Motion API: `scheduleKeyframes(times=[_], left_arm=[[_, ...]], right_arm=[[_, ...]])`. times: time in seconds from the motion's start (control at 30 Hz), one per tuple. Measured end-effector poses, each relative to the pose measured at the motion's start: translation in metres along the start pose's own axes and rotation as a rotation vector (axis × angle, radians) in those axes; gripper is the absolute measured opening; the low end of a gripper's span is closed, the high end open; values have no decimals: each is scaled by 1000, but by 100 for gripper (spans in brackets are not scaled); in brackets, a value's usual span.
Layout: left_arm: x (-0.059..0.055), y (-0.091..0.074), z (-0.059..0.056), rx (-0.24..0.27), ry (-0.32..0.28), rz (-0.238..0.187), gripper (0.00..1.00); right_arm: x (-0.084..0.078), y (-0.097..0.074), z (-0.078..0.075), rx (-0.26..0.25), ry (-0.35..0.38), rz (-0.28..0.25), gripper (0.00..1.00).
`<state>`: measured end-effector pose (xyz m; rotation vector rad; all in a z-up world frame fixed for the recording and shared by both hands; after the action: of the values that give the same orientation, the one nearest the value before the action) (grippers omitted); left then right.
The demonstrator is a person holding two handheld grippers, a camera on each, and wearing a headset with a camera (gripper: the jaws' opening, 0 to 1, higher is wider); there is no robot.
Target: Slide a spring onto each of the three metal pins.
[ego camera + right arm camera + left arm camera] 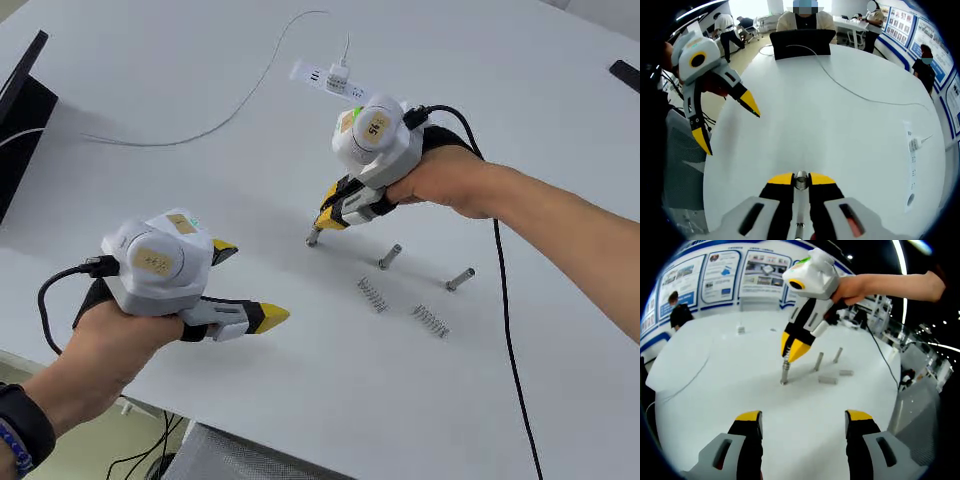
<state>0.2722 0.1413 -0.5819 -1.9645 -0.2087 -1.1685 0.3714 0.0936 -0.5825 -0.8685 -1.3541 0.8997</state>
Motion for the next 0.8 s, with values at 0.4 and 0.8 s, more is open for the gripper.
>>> scheduleKeyframes(times=[0.4,0.8], left_arm=[[-2,-2,4,4,-3,-1,68],[-6,-1,7,7,-13,2,68]], right_arm=[[-2,14,1,8,-26,21,12],[-8,26,0,25,-37,38,12]])
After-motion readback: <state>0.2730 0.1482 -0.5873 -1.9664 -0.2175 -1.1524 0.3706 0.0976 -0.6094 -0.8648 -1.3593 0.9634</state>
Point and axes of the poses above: the centre of the closed fingertips' face, and the gripper's own axes: y roughly forward along the fingers, z roughly to its left, x roughly out of its top, the point moved 1 cm from there along -y, roughly backward along the fingers, and after that the axes turned 1 degree about z, right-handed, at the moved point
